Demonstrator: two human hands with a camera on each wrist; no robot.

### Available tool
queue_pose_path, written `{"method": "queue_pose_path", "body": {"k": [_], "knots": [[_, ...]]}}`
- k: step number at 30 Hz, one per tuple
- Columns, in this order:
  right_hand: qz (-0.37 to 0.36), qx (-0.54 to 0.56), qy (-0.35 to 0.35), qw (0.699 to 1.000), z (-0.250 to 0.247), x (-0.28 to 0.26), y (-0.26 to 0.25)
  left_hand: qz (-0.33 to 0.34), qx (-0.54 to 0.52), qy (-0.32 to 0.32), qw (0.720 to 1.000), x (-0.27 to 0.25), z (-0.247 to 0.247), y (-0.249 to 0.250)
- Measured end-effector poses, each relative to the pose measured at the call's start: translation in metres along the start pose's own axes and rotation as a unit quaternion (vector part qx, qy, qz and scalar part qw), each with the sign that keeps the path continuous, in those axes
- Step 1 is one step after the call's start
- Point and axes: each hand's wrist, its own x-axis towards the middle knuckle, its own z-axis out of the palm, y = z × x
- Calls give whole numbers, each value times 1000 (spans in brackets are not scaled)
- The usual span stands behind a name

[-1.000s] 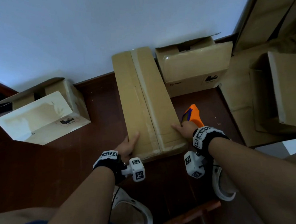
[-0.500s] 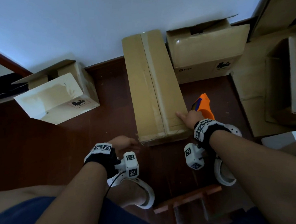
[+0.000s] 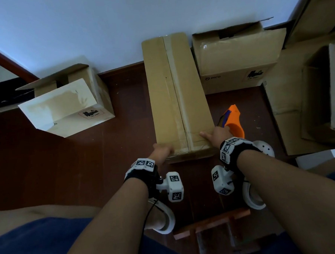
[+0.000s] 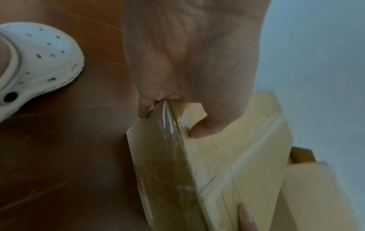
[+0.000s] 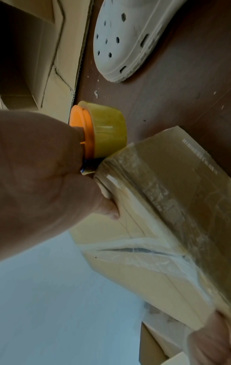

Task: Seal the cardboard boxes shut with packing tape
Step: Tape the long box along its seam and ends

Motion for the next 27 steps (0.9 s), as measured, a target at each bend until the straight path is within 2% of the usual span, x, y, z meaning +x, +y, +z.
{"method": "queue_pose_path", "body": {"k": [1, 3, 4, 5, 7, 8, 9, 11, 13, 15, 17, 19, 22, 27], "knots": [[1, 0, 0, 1000, 0, -1, 0, -3, -40, 6, 999, 7, 0, -4], [5, 2, -2, 1000, 1, -2, -1, 42, -160, -23, 986, 13, -9, -12], [6, 3, -2, 1000, 1, -2, -1, 69, -199, -7, 978, 17, -19, -18], [6, 5, -1, 1000, 0, -2, 0, 82, -218, 40, 972, 22, -29, -22], [6, 7, -1, 1000, 0, -1, 2, 76, -239, 130, 959, 28, -49, -28], [6, 9, 0, 1000, 1, -1, 2, 58, -245, 143, 957, 25, -56, -29], [6, 13, 1, 1000, 1, -1, 2, 45, -234, 128, 963, 25, -61, -33], [3, 21, 4, 1000, 1, -1, 2, 50, -137, 69, 987, 17, -67, -38], [1, 26, 2, 1000, 2, -2, 2, 85, 43, -1, 995, 4, -67, -38], [2, 27, 2, 1000, 2, -3, 2, 124, 235, -33, 963, -2, -60, -33], [2, 24, 2, 1000, 1, -4, 2, 159, 350, -17, 923, -2, -52, -27], [2, 21, 5, 1000, 0, -5, 2, 176, 423, -2, 889, 2, -47, -21], [5, 22, 5, 1000, 1, -6, 1, 168, 532, 1, 830, 6, -47, -14], [6, 25, 4, 1000, 2, -6, 1, 177, 601, 18, 779, 11, -48, -17]]}}
